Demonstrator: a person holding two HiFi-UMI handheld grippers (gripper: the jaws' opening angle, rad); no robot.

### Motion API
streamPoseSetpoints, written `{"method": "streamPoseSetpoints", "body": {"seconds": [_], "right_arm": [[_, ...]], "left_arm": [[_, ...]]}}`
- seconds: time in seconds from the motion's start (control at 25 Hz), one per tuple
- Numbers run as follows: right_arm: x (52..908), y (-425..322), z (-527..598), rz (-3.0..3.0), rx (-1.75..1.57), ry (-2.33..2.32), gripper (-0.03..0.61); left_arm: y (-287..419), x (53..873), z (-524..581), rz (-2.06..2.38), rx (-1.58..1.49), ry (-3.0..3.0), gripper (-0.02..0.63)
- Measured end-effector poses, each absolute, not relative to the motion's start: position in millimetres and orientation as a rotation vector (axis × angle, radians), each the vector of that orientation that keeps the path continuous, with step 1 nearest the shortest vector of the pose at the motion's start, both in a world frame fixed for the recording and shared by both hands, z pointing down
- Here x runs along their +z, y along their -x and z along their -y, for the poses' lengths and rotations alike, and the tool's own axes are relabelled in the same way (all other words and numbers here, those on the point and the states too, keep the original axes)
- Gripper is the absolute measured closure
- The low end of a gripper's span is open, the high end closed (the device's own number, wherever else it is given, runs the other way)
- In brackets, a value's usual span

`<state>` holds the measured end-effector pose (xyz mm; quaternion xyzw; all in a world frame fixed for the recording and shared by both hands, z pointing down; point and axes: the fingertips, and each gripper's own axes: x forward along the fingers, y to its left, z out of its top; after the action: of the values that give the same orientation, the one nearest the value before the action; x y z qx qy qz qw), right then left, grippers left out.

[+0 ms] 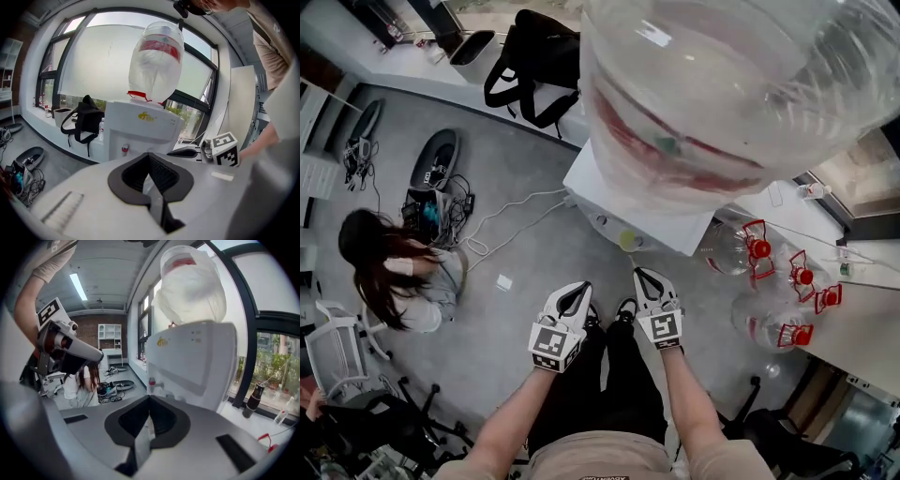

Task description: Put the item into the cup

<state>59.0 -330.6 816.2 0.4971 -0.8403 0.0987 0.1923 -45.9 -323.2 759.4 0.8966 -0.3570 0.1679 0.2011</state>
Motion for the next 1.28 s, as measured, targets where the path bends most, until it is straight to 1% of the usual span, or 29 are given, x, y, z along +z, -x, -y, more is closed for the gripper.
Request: {"method": "streamPoseSetpoints", "body": {"seconds": [0.16, 0.28, 0.92, 1.28], "right_arm": [[865, -58, 346, 2.326, 0.312, -1.393, 0.566], [886, -60, 359, 2.294, 0.302, -1.422, 0.566], [941, -67, 401, 2.254, 0.349, -1.494, 0.566], [973, -73, 408, 2.22, 0.422, -1.47, 0.566]], "left_arm": [[50, 789, 320, 0.968, 0.507, -2.505, 0.606], [50, 807, 314, 0.918, 0.54, -2.523, 0.606], [53, 855, 286, 0.879, 0.556, -2.461, 0.606], [54, 857, 293, 0.903, 0.554, -2.456, 0.606]]}}
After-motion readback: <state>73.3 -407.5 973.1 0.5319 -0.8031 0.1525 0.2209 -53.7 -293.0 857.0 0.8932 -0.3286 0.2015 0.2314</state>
